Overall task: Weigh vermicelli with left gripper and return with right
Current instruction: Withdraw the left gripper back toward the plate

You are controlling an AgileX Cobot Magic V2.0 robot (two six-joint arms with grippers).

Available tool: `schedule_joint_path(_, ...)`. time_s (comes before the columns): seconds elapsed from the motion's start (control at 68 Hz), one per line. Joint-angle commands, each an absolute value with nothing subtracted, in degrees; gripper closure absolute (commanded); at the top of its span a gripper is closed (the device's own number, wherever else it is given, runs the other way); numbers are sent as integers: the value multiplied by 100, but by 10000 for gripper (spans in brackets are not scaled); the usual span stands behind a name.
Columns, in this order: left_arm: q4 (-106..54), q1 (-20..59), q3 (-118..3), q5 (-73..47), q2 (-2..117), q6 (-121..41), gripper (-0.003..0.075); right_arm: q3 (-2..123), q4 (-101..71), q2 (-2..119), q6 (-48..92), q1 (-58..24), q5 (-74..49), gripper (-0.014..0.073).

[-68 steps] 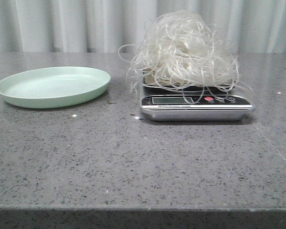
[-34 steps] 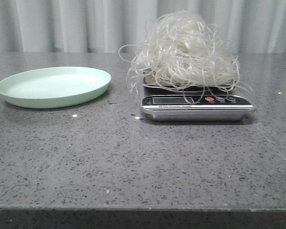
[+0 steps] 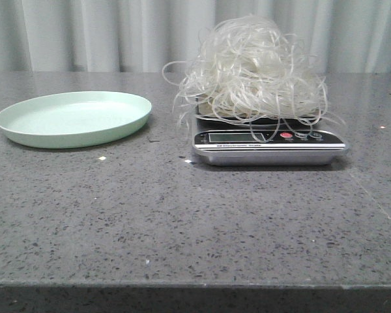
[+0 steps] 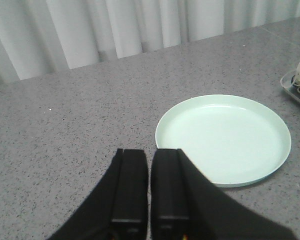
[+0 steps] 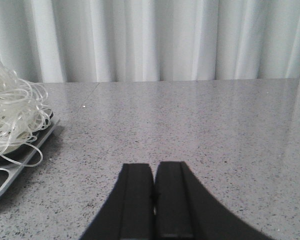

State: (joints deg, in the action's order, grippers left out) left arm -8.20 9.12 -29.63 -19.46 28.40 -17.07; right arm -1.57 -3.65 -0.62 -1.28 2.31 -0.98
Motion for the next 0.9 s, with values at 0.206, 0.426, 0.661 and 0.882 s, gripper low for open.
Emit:
schedule_joint_path(0.206,-955,899,-2286,-654,2120,-1622,583,-112,-377,-155,-100,242,394,442)
schedule_joint_path(0.426,-955,899,-2286,-619,2120,-1622,583,-26,-389,-150,-100,242,872,442)
schedule_joint_path(0.661,-955,899,-2286,-610,2120,-1622,583,935,-402,312,-100,242,461,442)
schedule_joint_path(0.882,-955,899,-2281,-610,2120,-1622,583,2307,-629,1750,-106,237,62,442)
